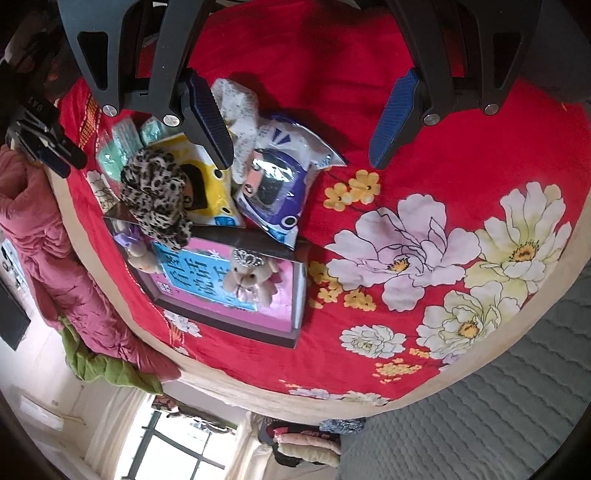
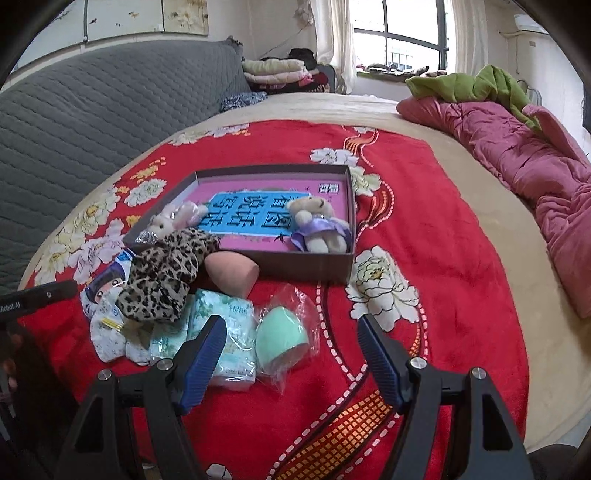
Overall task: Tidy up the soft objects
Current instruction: 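Withdraw both open tools from the box back toward the pile of items, then grasp the blue-and-white snack bag with the left tool while the right grasps the green sponge bag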
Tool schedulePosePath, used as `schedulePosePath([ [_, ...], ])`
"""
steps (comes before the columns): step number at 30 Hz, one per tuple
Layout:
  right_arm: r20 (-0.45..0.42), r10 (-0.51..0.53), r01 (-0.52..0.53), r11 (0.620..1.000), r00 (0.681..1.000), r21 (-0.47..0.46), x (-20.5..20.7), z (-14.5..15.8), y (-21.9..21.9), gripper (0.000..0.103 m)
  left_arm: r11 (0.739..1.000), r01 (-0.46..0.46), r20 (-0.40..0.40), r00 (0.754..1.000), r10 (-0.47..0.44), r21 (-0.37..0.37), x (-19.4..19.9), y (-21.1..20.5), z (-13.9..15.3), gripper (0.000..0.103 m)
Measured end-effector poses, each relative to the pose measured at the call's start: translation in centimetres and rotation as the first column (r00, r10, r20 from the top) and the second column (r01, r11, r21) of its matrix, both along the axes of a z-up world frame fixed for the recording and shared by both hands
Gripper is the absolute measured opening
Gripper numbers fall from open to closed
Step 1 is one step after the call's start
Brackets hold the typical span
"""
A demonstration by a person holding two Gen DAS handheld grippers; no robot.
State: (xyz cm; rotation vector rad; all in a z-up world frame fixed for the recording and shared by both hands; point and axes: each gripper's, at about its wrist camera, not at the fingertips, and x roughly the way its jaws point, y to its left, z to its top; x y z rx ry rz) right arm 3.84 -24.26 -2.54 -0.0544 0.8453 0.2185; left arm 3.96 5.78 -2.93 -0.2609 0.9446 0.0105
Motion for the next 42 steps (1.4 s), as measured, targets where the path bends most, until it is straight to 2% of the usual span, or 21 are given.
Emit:
schedulePosePath([
  [9,-0.061,0.013,-0.014,1.0,0.998,-0.007,1.5,-2.2,0.6,0.073,0.999,-0.008,-0.003,1.0,0.008,-0.04,1.7,0.7,-0.9,0.077],
  [14,-0.075,0.011,-0.012,1.0,0.997,-0.006,2.2,-2.9,0.6,0.073,1.0,0.003,0.004,1.0,-0.003,-0.022,3.4,0.5,-1.3,0.077],
  [21,-0.091,0.025,-0.028,0.999,0.996,-0.027,2.9,-3.9,1.2,0.073,0.997,0.025,-0.063,0.998,-0.03,-0.08,5.7,0.6,-3.2,0.077],
  [24,-0.094,0.02,-0.023,0.999,0.995,-0.036,3.3,-4.2,1.2,0.073,0.995,0.045,-0.097,0.994,-0.054,-0.091,6.5,0.3,-4.2,0.072],
  [26,-0.096,0.018,-0.02,0.999,0.995,-0.027,3.4,-4.3,1.1,0.072,0.992,0.052,-0.106,0.992,-0.064,-0.113,6.8,0.2,-4.6,0.064],
  [28,-0.091,0.019,-0.022,0.999,0.996,-0.027,3.5,-4.4,1.0,0.065,0.99,0.056,-0.109,0.991,-0.071,-0.131,7.0,0.2,-4.8,0.054],
  [30,-0.087,0.024,-0.027,0.999,0.996,-0.034,3.6,-4.5,1.1,0.056,0.985,0.075,-0.107,0.99,-0.092,-0.154,7.4,0.1,-4.8,0.051],
  [33,-0.086,0.041,-0.043,0.999,0.995,-0.03,3.6,-4.6,1.2,0.05,0.983,0.104,-0.103,0.987,-0.12,-0.15,7.8,-0.4,-4.8,0.045],
  [36,-0.088,0.05,-0.053,0.998,0.995,-0.035,3.6,-4.7,1.4,0.049,0.979,0.112,-0.104,0.986,-0.131,-0.171,8.1,-0.4,-4.9,0.04],
  [42,-0.082,0.05,-0.052,0.998,0.995,-0.026,3.7,-4.6,1.2,0.047,0.975,0.103,-0.093,0.988,-0.123,-0.196,8.4,-0.2,-4.6,0.036],
])
